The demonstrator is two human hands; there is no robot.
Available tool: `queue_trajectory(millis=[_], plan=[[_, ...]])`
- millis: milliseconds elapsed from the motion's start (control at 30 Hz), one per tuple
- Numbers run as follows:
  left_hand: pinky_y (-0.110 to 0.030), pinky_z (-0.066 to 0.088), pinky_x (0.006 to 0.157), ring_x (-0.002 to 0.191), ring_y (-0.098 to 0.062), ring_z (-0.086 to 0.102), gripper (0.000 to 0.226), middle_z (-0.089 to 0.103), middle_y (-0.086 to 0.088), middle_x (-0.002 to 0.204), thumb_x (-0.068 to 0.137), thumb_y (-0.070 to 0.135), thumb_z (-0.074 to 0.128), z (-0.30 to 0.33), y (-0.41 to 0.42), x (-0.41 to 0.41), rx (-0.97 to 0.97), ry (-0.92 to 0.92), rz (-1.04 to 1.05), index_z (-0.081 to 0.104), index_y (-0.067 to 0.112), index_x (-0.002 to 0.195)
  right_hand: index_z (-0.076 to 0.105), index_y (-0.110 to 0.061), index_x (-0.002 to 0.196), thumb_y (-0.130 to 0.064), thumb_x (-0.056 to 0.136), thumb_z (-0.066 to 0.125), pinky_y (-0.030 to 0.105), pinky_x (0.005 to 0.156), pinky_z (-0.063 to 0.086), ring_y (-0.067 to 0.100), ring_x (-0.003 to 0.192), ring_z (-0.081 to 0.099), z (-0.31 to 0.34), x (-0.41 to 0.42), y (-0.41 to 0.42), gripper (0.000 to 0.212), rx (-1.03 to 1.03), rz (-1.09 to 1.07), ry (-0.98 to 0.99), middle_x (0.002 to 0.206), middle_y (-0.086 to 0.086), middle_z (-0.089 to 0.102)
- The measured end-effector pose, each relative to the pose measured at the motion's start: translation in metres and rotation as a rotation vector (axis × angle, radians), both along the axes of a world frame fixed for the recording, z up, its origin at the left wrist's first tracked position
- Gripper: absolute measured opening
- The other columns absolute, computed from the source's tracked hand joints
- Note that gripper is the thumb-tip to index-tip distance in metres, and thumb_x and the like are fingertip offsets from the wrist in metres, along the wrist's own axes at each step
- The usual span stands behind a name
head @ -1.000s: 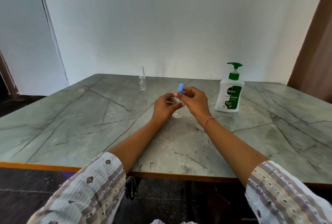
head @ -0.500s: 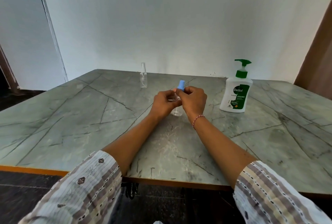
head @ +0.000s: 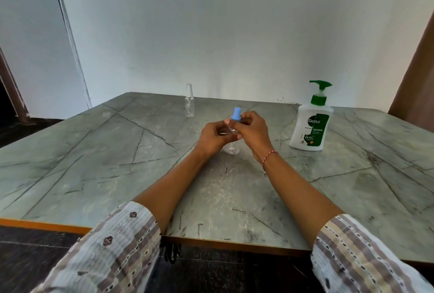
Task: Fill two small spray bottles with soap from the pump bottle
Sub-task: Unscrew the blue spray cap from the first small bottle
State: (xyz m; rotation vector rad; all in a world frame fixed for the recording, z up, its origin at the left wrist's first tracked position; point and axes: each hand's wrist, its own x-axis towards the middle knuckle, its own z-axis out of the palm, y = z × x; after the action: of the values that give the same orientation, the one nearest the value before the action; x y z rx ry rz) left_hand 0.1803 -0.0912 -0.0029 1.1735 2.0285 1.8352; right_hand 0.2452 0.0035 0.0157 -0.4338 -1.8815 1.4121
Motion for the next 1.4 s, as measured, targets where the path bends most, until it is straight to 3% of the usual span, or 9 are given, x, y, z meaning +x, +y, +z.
queue_trajectory(millis=[200, 367, 533, 633, 733, 900, 1067, 1200, 1400], plan=[[-0.028, 0.051, 0.089, 0.093, -0.018, 0.066, 0.037, 0.069, -0.013, 0.103, 0.077, 0.011, 0.073, -0.0023, -0.0022, -0.0071, 0.032, -0.013, 0.027, 0.063, 0.006, 0.112, 0.063, -0.007, 0.106, -0.011, 0.086, 0.062, 0.034, 0.085, 0.051, 0.020, 0.092, 0.063, -0.0008, -0.0021, 0.0035, 0.021, -0.038, 0.189, -0.007, 0.102, 0.013, 0.067], [-0.036, 0.050, 0.095, 0.098, -0.021, 0.065, 0.040, 0.068, -0.011, 0.106, 0.078, 0.012, 0.072, -0.0019, -0.0012, -0.0068, 0.008, -0.007, 0.041, 0.061, 0.005, 0.116, 0.056, -0.012, 0.098, -0.022, 0.077, 0.074, 0.011, 0.057, 0.048, 0.007, 0.075, 0.061, -0.0021, -0.0076, 0.0004, 0.029, -0.015, 0.034, 0.018, 0.089, -0.001, 0.063], [-0.039, 0.048, 0.097, 0.098, -0.022, 0.065, 0.036, 0.069, -0.012, 0.104, 0.078, 0.011, 0.072, -0.0029, -0.0018, -0.0061, 0.031, -0.025, 0.039, 0.063, 0.005, 0.112, 0.063, -0.010, 0.107, -0.017, 0.086, 0.062, 0.035, 0.085, 0.052, 0.024, 0.097, 0.063, -0.0011, -0.0070, 0.0018, 0.022, -0.042, 0.124, 0.004, 0.101, 0.007, 0.066], [-0.038, 0.048, 0.097, 0.101, -0.022, 0.064, 0.041, 0.067, -0.011, 0.108, 0.080, 0.012, 0.069, -0.0020, -0.0005, -0.0059, 0.001, -0.002, 0.049, 0.059, 0.006, 0.119, 0.048, -0.015, 0.118, -0.030, 0.080, 0.070, 0.027, 0.080, 0.051, 0.018, 0.098, 0.060, -0.0014, -0.0077, 0.0013, 0.046, -0.014, 0.102, -0.066, 0.107, 0.003, 0.059], [-0.036, 0.049, 0.095, 0.098, -0.020, 0.064, 0.039, 0.067, -0.009, 0.105, 0.080, 0.012, 0.069, -0.0020, -0.0006, -0.0057, 0.000, 0.015, 0.061, 0.060, 0.007, 0.117, 0.052, -0.013, 0.103, -0.025, 0.080, 0.071, 0.020, 0.068, 0.049, 0.017, 0.089, 0.060, -0.0018, -0.0095, -0.0019, 0.032, 0.018, 0.016, -0.031, 0.100, 0.005, 0.062], [-0.029, 0.050, 0.092, 0.095, -0.019, 0.065, 0.037, 0.069, -0.011, 0.104, 0.078, 0.012, 0.072, -0.0027, -0.0017, -0.0065, 0.026, -0.007, 0.048, 0.062, 0.005, 0.113, 0.060, -0.014, 0.104, -0.011, 0.089, 0.053, 0.034, 0.086, 0.051, 0.021, 0.095, 0.062, -0.0006, -0.0055, 0.0029, 0.017, -0.035, 0.160, -0.023, 0.099, 0.006, 0.065], [-0.023, 0.050, 0.087, 0.090, -0.013, 0.065, 0.036, 0.069, -0.006, 0.103, 0.078, 0.015, 0.072, -0.0025, -0.0004, -0.0063, 0.007, 0.002, 0.060, 0.062, 0.010, 0.113, 0.056, -0.009, 0.107, -0.025, 0.082, 0.069, 0.021, 0.065, 0.052, 0.020, 0.090, 0.063, 0.0034, -0.0096, 0.0009, 0.032, 0.026, 0.037, -0.021, 0.102, 0.008, 0.064], [-0.033, 0.050, 0.094, 0.096, -0.019, 0.065, 0.035, 0.069, -0.011, 0.105, 0.077, 0.013, 0.073, -0.0015, -0.0018, -0.0067, 0.023, -0.010, 0.060, 0.064, 0.006, 0.110, 0.064, -0.007, 0.106, -0.012, 0.089, 0.056, 0.039, 0.088, 0.053, 0.027, 0.099, 0.063, 0.0068, -0.0094, 0.0024, 0.019, 0.001, 0.085, 0.003, 0.103, 0.011, 0.066], [-0.045, 0.046, 0.098, 0.104, -0.027, 0.062, 0.046, 0.065, -0.014, 0.112, 0.077, 0.017, 0.072, -0.0004, -0.0020, -0.0040, -0.026, -0.006, 0.097, 0.058, 0.003, 0.119, 0.065, -0.010, 0.105, -0.015, 0.079, 0.072, 0.007, 0.062, 0.044, 0.012, 0.084, 0.061, 0.0058, -0.0108, -0.0023, 0.028, 0.147, -0.008, 0.034, 0.098, 0.004, 0.067]])
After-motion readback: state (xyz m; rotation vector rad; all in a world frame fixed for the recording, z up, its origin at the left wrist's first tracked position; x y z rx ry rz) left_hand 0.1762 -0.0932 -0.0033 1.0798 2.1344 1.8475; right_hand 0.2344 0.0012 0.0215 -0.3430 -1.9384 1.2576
